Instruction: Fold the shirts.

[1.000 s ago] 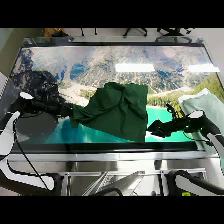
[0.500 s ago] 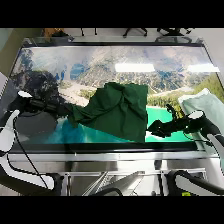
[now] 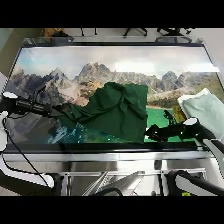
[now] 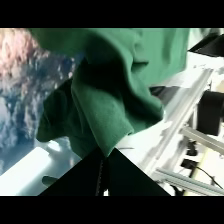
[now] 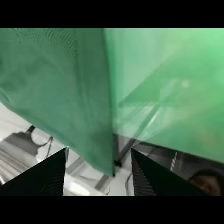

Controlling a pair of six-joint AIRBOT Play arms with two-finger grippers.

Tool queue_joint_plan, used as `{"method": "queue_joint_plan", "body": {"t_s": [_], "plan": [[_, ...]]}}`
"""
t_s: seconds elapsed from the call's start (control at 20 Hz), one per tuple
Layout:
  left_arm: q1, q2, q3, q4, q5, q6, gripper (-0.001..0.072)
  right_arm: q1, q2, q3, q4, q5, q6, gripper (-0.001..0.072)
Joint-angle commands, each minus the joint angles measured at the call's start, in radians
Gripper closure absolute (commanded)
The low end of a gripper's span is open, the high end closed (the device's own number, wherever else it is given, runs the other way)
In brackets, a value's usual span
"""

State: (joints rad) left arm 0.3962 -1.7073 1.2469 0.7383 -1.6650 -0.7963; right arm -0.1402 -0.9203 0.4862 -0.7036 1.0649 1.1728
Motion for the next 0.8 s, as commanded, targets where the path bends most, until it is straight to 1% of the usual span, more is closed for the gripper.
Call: {"method": "queue_joint_plan", "body": {"t_s": [0.0,0.05,0.1,0.15,0.2,0.25,0.3,0.45,0.55,0.6,0.65,0.7,0.75], "plan": [[0.017,0.0,0.001,-0.007,-0.039,-0.043,0.0691,0.095,-0.047,-0.019,0.086,-0.163,-0.051,0.029],[0.016,0.0,0.001,-0.007,-0.04,-0.048,0.0691,0.129,-0.072,-0.019,0.138,-0.175,-0.089,0.0376],[0.015,0.0,0.001,-0.015,-0.051,-0.055,0.0691,0.158,-0.098,-0.019,0.198,-0.169,-0.134,0.0483],[0.016,0.0,0.001,-0.039,-0.068,-0.056,0.0691,0.18,-0.113,-0.018,0.255,-0.155,-0.178,0.0544],[0.016,0.001,0.001,-0.09,-0.085,-0.061,0.0691,0.192,-0.114,-0.016,0.321,-0.125,-0.236,0.0691],[0.022,0.008,0.001,-0.17,-0.103,-0.061,0.0691,0.193,-0.101,-0.002,0.379,-0.089,-0.272,0.0694],[0.027,0.026,0.001,-0.261,-0.106,-0.061,0.0691,0.188,-0.072,0.026,0.401,-0.064,-0.279,0.0694],[0.04,0.151,0.002,-0.625,-0.096,-0.058,0.0691,0.121,0.104,0.218,0.402,-0.028,-0.233,0.0695],[0.059,0.272,0.002,-0.946,-0.076,-0.02,0.0691,0.037,0.227,0.426,0.402,-0.028,-0.216,0.0695],[0.073,0.343,0.008,-1.113,-0.065,0.02,0.0692,-0.011,0.269,0.554,0.401,-0.027,-0.205,0.0695],[0.087,0.417,0.031,-1.241,-0.039,0.034,0.0691,-0.053,0.296,0.678,0.401,-0.017,-0.2,0.0695],[0.1,0.489,0.061,-1.321,0.0,0.034,0.0692,-0.091,0.31,0.804,0.401,0.0,-0.2,0.0696],[0.123,0.573,0.109,-1.358,0.054,0.035,0.0692,-0.126,0.315,0.938,0.401,0.018,-0.2,0.0696]]}}
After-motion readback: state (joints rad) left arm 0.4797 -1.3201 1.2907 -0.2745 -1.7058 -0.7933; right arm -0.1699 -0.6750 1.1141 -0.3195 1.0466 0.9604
